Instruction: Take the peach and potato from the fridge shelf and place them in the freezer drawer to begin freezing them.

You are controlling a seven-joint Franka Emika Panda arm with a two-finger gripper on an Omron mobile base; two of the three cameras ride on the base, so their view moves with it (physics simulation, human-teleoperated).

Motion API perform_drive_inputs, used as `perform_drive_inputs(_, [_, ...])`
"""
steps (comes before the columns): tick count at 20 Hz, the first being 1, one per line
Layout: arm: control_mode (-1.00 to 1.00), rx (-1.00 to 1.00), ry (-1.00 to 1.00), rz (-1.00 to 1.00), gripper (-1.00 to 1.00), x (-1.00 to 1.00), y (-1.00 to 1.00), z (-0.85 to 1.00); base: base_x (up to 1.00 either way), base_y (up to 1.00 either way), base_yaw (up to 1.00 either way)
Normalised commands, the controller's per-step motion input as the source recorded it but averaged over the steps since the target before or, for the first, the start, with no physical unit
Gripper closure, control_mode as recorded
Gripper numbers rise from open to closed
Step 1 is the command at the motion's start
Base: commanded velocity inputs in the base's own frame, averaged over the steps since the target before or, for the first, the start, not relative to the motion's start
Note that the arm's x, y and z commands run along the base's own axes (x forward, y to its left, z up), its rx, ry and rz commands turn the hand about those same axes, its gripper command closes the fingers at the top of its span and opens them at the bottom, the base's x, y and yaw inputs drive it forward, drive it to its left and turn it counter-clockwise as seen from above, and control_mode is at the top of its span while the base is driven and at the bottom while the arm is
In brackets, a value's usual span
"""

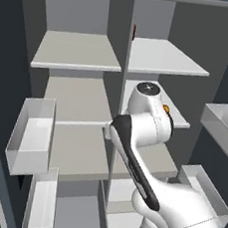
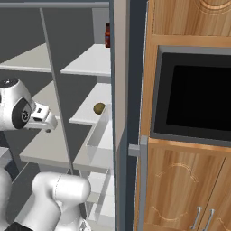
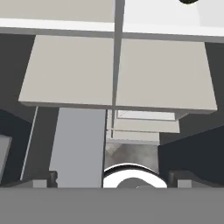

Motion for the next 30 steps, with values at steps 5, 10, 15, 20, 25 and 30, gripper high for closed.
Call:
perform_drive_inputs(5, [-1.00,0.02,0.00,0.02,-1.00,0.00,1.00,0.06,0.00,0.00,0.00])
perform_drive_inputs(10, [-1.00,0.14,0.00,0.14,-1.00,-0.01,0.75,0.22,0.00,0.00,0.00])
perform_drive_inputs(15, [-1.00,0.15,0.00,0.11,-1.00,-0.01,0.73,0.17,0.00,0.00,0.00])
perform_drive_inputs(20, [-1.00,0.06,0.00,0.04,-1.00,0.00,0.90,0.00,0.00,0.00,0.00])
perform_drive_inputs(25, [-1.00,0.00,0.00,0.01,-1.00,0.00,0.80,-0.01,0.00,0.00,0.00])
perform_drive_inputs(30, [-1.00,-0.05,-0.19,0.00,-1.00,-0.35,-0.55,0.10,0.00,0.00,0.00])
